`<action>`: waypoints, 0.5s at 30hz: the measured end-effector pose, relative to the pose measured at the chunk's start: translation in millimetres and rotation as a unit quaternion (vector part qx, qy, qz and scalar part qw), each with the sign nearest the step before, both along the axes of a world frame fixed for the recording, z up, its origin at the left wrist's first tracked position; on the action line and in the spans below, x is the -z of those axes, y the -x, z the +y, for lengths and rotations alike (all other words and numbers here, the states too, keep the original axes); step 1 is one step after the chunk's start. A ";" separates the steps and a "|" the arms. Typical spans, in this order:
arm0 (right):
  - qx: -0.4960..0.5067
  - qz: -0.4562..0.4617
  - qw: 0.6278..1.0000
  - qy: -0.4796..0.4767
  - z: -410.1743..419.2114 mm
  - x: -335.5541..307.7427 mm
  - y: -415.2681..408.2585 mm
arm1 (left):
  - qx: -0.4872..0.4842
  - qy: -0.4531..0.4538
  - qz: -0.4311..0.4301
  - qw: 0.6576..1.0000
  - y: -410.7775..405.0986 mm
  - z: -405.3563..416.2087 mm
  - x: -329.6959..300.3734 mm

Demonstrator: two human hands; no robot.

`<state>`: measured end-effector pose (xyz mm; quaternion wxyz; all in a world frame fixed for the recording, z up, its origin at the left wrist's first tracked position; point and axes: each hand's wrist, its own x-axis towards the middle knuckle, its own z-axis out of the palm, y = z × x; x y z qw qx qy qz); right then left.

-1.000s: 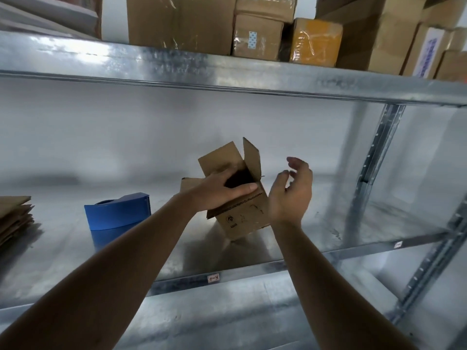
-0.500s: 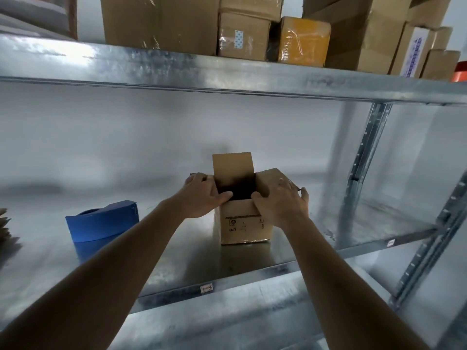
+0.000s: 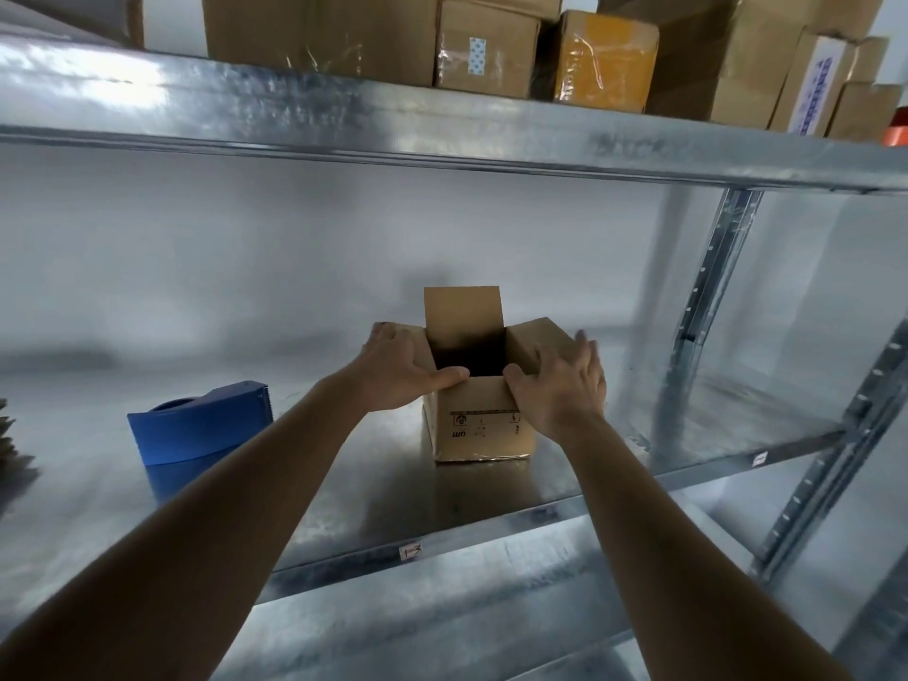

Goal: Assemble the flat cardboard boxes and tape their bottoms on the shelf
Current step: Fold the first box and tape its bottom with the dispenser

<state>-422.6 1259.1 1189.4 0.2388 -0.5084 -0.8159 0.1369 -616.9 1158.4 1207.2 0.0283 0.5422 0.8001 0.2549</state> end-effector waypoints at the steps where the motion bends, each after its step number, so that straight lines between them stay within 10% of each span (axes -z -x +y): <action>1: 0.011 0.013 1.000 0.016 -3.2 -0.4 0.9 | -0.020 0.016 0.006 1.000 -5.6 -3.3 -2.2; 15: -0.039 0.246 0.960 0.124 -8.3 6.0 -12.4 | -0.093 -0.175 -0.179 0.964 -21.1 -11.1 26.2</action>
